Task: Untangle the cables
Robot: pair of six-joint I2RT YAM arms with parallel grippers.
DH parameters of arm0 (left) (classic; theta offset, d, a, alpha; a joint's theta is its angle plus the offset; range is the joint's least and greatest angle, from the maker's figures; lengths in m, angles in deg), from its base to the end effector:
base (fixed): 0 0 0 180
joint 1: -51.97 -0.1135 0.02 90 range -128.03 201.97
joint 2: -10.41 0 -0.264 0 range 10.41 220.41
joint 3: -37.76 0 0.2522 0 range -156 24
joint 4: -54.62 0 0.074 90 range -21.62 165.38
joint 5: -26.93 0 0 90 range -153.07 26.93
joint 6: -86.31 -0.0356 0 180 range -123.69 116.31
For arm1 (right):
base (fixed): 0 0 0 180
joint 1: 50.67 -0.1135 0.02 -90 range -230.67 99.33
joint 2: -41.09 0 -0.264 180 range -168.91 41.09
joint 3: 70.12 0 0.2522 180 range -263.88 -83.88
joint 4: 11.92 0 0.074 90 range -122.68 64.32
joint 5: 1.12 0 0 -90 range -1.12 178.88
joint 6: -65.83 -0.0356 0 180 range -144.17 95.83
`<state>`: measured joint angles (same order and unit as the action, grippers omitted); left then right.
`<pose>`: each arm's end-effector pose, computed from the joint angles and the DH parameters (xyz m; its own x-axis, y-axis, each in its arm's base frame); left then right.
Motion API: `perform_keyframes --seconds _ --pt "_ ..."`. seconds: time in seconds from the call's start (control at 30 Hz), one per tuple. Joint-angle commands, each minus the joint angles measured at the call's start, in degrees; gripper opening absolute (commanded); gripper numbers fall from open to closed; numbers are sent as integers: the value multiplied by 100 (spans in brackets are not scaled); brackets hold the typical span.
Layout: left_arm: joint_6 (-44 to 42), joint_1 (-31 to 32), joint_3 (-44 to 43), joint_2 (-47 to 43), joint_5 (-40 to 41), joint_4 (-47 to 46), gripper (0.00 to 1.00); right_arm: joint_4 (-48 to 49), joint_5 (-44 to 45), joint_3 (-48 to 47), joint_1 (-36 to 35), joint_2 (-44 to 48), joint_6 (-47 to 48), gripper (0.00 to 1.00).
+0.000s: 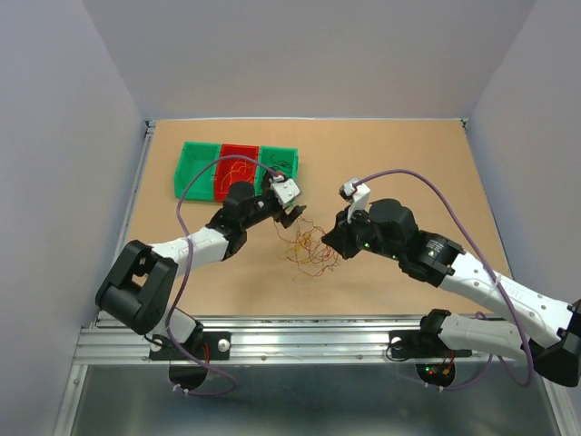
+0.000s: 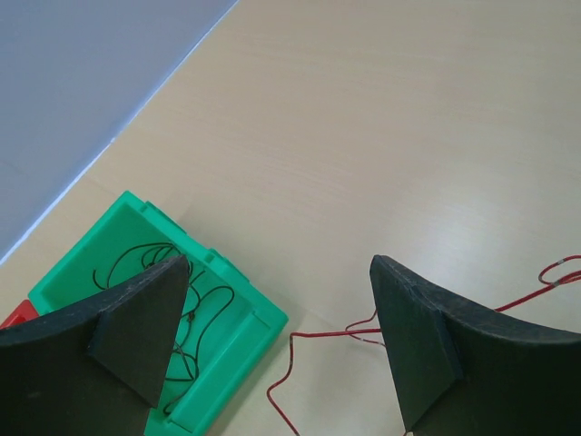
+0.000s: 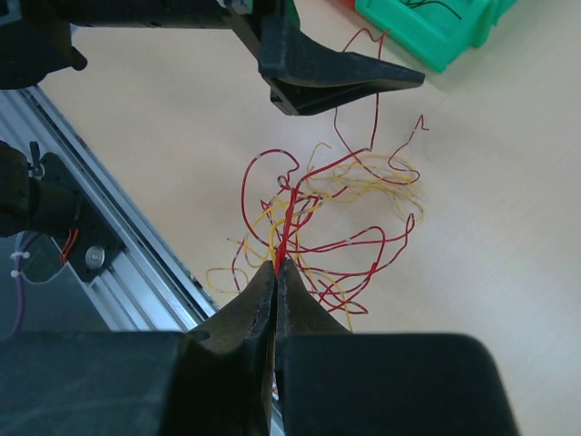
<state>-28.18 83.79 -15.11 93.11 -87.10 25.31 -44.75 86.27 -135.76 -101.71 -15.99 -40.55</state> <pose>0.2573 -0.1767 0.2489 0.3360 0.2371 -0.9115 0.7563 0.5089 0.4112 0.1407 0.1766 0.3276 -0.4744 -0.1386 -0.8693 -0.6974 0.6618 0.2750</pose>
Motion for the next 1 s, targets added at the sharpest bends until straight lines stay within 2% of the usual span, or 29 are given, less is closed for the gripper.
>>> perform_keyframes --seconds 0.0,0.2,0.4,0.53,0.57,0.63,0.8,0.97 --pt "-301 71 -114 159 39 -325 91 360 -231 99 7 162 83 1" --pt "-636 159 53 -95 73 -307 86 360 128 125 -2 223 12 1" --pt "-557 141 246 -736 487 -369 87 351 173 143 7 276 -5 0" --pt "-1082 132 475 -1281 -100 34 92 360 165 143 -2 259 3 1" --pt "-1441 132 501 -1413 -441 323 99 351 138 143 7 259 3 1" --pt "-1655 132 536 -1537 -654 518 99 360 60 143 -2 267 12 1" --pt "-1998 185 449 -1327 -577 746 99 360 -72 134 -2 259 21 1" --pt "-2620 571 369 -809 72 853 95 378 -327 116 -2 197 47 1"
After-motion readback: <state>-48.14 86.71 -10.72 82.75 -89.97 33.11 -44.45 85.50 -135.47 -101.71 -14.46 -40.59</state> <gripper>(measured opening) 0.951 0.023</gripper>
